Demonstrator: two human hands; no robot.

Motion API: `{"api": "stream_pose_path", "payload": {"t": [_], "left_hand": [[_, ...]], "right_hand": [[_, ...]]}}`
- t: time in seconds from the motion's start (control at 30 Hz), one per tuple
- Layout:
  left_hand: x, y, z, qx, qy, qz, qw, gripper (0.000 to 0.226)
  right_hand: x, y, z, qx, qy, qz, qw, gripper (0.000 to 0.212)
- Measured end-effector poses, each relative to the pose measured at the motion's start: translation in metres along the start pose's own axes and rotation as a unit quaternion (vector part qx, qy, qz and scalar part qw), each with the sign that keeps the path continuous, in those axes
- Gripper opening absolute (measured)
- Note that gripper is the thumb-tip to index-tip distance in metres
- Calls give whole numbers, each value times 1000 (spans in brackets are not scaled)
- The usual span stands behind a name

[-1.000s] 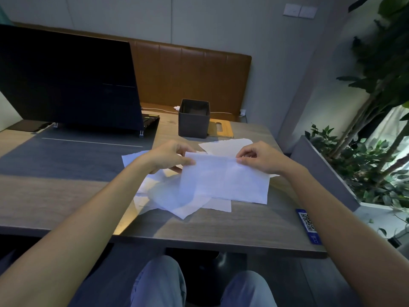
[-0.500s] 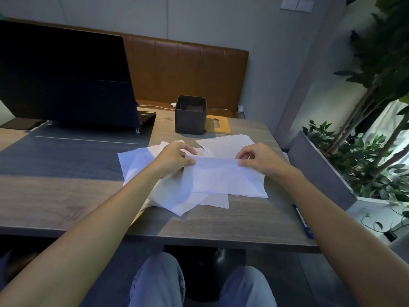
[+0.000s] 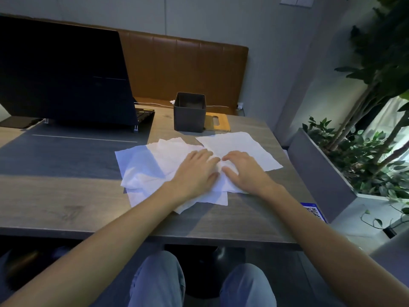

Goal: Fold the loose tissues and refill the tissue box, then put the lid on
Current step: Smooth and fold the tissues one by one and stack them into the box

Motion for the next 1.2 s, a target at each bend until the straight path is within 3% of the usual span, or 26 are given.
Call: {"api": "stream_pose_path", "payload": {"t": [0.17,0.4,0.47,0.6,0.8,1.0,1.1,1.2], "left_hand": [[-8,21,56,-214,90,-98,968,64],[-37,58,45,-275,85,-122,950,78],[-38,53,40,-259,108,-120,952,75],[-15,22,33,-154,111,-95,977,61],[-24,28,57,-231,89,-127,961,61],[-37,45,48,-219,116,-142,959,61],[-43,36,39,-160,188,-175,953,43],[-37,29,28,-88,211,-161,960,46]], "right_hand": [[7,27,35,-70,29,30,997,58],[54,52,27,-124,97,118,980,72],[50,51,22,-112,108,115,981,73],[7,36,27,-106,60,71,990,66],[12,28,47,-122,75,96,985,62],[42,37,23,-96,32,127,987,60],[52,23,1,-28,8,152,988,64],[70,7,1,-39,19,201,979,62]]}}
Point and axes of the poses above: each hand's wrist, its own y-axis away from the middle knuckle, its own z-axis out of the palm, x = y × z, the point moved 10 cm from there along -y, towards the middle knuckle, and after that the axes turned 14 degrees about z, right-handed, at the moved point
